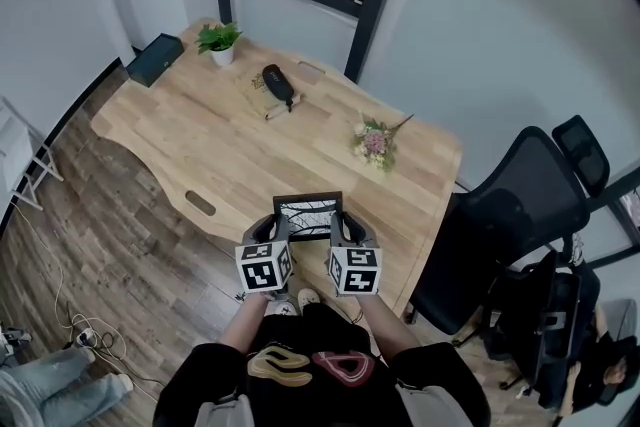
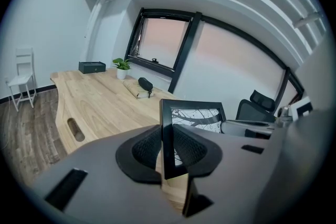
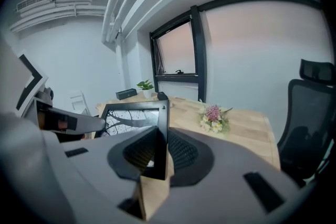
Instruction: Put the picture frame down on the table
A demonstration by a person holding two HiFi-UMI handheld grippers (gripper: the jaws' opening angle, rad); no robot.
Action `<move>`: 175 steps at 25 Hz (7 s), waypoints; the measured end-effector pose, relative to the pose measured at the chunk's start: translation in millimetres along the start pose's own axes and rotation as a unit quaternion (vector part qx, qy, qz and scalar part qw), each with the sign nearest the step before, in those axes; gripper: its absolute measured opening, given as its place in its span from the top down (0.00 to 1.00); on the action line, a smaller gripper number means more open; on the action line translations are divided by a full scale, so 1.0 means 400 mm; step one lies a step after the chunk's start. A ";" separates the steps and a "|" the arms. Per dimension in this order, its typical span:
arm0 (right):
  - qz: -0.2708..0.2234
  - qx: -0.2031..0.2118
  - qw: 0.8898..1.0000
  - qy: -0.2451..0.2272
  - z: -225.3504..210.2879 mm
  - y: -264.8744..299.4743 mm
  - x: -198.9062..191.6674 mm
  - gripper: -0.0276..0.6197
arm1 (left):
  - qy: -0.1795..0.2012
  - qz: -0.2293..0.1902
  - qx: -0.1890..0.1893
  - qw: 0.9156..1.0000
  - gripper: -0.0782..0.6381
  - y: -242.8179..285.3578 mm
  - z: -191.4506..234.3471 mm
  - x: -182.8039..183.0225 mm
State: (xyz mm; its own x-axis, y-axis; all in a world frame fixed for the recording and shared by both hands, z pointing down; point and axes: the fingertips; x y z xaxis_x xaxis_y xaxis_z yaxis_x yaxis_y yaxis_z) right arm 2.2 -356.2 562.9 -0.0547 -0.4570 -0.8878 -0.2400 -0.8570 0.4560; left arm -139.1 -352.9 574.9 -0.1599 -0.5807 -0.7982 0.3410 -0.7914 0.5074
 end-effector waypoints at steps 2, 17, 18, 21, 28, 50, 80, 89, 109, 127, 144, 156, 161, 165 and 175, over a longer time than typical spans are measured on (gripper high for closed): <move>0.005 -0.002 1.000 0.002 -0.008 0.025 0.003 0.84 | 0.000 0.005 0.001 1.000 0.78 0.024 0.005 0.007; 0.055 -0.019 0.998 -0.011 -0.076 0.192 -0.049 0.84 | 0.003 0.057 0.004 0.998 0.78 0.212 0.043 -0.013; 0.060 -0.017 0.998 -0.012 -0.078 0.203 -0.055 0.84 | 0.002 0.059 0.007 0.998 0.78 0.221 0.047 -0.017; 0.074 -0.009 0.997 -0.015 -0.082 0.233 -0.076 0.84 | -0.009 0.072 0.017 0.997 0.78 0.244 0.061 -0.041; 0.096 -0.004 0.995 -0.005 -0.103 0.286 -0.115 0.84 | -0.003 0.092 0.035 0.995 0.78 0.296 0.075 -0.070; 0.147 -0.005 0.988 0.055 -0.146 0.406 -0.216 0.84 | 0.015 0.153 0.050 0.987 0.78 0.435 0.119 -0.129; 0.179 0.001 0.979 0.099 -0.155 0.450 -0.272 0.84 | 0.001 0.208 0.072 0.975 0.78 0.502 0.155 -0.190; 0.176 0.047 0.972 0.148 -0.132 0.459 -0.270 0.65 | -0.045 0.189 0.068 0.979 0.75 0.502 0.154 -0.186; 0.067 0.036 0.993 0.085 -0.125 0.274 -0.085 0.64 | -0.068 0.070 -0.011 0.995 0.60 0.343 0.046 -0.052; -0.043 0.049 0.997 0.050 -0.060 0.007 0.054 0.64 | 0.054 -0.075 -0.093 0.991 0.61 0.042 -0.096 0.079; -0.113 0.014 0.992 0.047 -0.054 -0.188 0.078 0.85 | 0.068 -0.146 -0.126 0.979 0.78 -0.144 -0.161 0.104; -0.133 -0.006 0.991 0.029 -0.079 -0.230 0.074 0.94 | 0.074 -0.170 -0.119 0.975 0.85 -0.152 -0.182 0.094; -0.127 -0.012 0.992 0.024 -0.092 -0.230 0.059 0.94 | 0.067 -0.164 -0.118 0.977 0.86 -0.141 -0.190 0.083; -0.127 -0.014 0.992 0.020 -0.100 -0.230 0.059 0.94 | 0.074 -0.151 -0.121 0.978 0.86 -0.134 -0.202 0.073; -0.127 -0.016 0.992 0.016 -0.109 -0.222 0.056 0.94 | 0.076 -0.150 -0.121 0.978 0.86 -0.121 -0.209 0.077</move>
State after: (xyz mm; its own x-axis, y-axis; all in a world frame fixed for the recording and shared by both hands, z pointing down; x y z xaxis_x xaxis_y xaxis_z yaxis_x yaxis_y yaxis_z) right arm 64.5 -300.7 505.2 0.0351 -0.2321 -0.9721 -0.2111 -0.9524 0.2198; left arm -83.1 -316.4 498.5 -0.1540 -0.2789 -0.9479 0.5121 -0.8430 0.1648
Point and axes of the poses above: the fingertips, and each gripper's own axes: y forward along the fingers, z to its left, x out of its top, and after that the axes turned 1 degree about -x, right-handed
